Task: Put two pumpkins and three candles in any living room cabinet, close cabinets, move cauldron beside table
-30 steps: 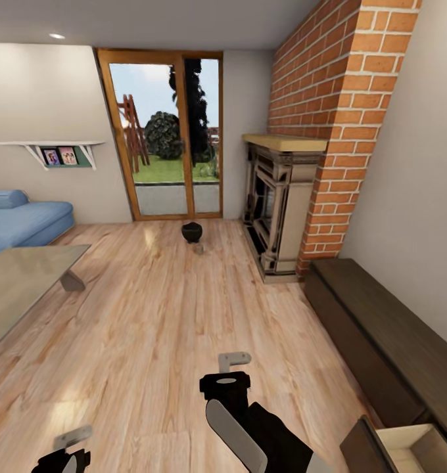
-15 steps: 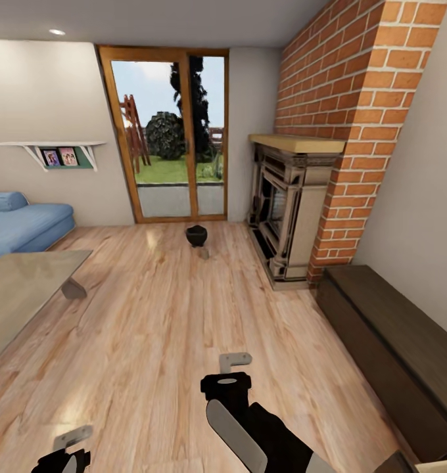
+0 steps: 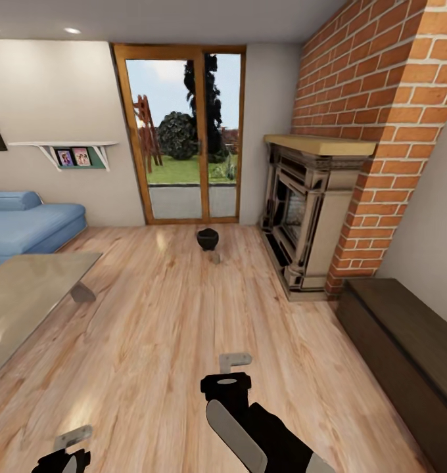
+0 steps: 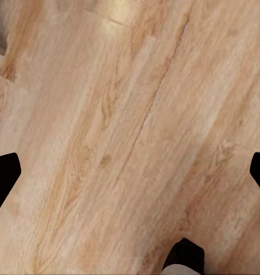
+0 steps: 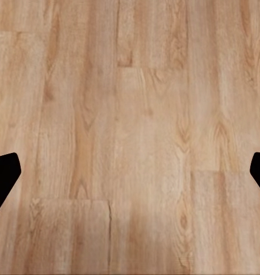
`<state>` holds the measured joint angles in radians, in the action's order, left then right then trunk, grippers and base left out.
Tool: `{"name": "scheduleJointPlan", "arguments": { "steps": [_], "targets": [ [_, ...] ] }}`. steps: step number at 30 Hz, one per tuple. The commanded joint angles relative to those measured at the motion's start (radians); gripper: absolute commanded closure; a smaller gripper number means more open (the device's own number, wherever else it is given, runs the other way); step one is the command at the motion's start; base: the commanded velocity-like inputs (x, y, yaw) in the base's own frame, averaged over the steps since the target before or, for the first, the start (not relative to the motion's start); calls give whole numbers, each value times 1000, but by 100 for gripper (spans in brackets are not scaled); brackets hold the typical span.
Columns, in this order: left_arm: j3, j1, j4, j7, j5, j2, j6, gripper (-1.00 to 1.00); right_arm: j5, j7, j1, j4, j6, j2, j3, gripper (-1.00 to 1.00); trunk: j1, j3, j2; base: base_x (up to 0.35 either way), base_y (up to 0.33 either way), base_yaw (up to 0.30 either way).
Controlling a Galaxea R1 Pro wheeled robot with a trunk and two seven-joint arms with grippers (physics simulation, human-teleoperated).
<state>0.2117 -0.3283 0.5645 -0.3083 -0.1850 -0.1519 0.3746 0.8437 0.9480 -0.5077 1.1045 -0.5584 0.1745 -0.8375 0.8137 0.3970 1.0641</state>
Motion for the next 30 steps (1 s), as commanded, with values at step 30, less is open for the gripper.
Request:
{"name": "scheduleJointPlan", "arguments": {
  "steps": [30],
  "targets": [
    [-2, 0, -165, 75, 4, 0, -235, -100, 1, -483, 0, -612, 328, -47, 185, -100, 0, 0, 0, 332, 0, 2]
  ]
}}
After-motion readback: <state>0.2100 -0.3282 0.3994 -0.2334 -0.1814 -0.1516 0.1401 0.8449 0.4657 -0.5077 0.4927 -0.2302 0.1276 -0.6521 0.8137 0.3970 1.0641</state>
